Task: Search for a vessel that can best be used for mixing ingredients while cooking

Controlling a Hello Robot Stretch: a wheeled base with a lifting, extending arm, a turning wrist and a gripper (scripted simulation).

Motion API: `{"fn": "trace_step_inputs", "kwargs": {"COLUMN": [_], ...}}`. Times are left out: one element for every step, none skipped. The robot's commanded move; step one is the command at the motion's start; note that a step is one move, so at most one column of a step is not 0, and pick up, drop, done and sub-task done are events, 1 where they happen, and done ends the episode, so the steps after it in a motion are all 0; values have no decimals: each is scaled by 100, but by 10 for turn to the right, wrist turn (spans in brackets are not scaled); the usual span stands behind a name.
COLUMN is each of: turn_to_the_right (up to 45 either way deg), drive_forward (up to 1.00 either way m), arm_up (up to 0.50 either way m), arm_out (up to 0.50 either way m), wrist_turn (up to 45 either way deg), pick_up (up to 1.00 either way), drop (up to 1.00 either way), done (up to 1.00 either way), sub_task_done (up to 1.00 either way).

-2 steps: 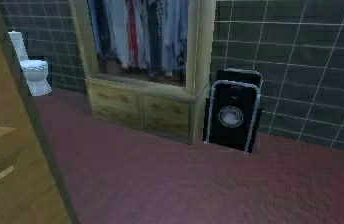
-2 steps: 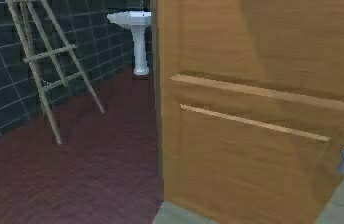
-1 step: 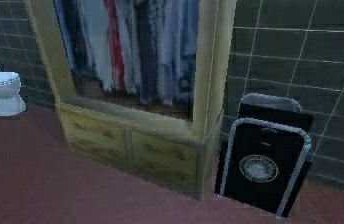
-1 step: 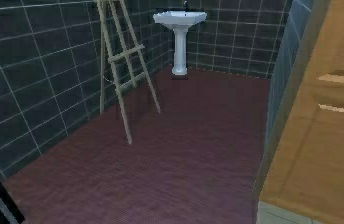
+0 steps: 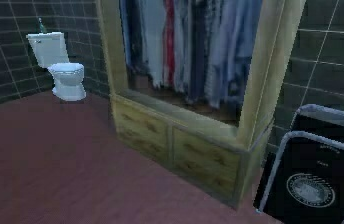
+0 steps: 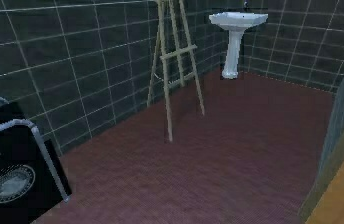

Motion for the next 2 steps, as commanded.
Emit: {"fn": "trace_step_inputs", "kwargs": {"turn_to_the_right": [-30, 0], "drive_forward": [0, 50], "arm_up": [0, 0], "arm_out": [0, 0], "wrist_turn": [0, 0], "pick_up": [0, 0], "drop": [0, 0], "done": [0, 0], "sub_task_done": [0, 0]}}
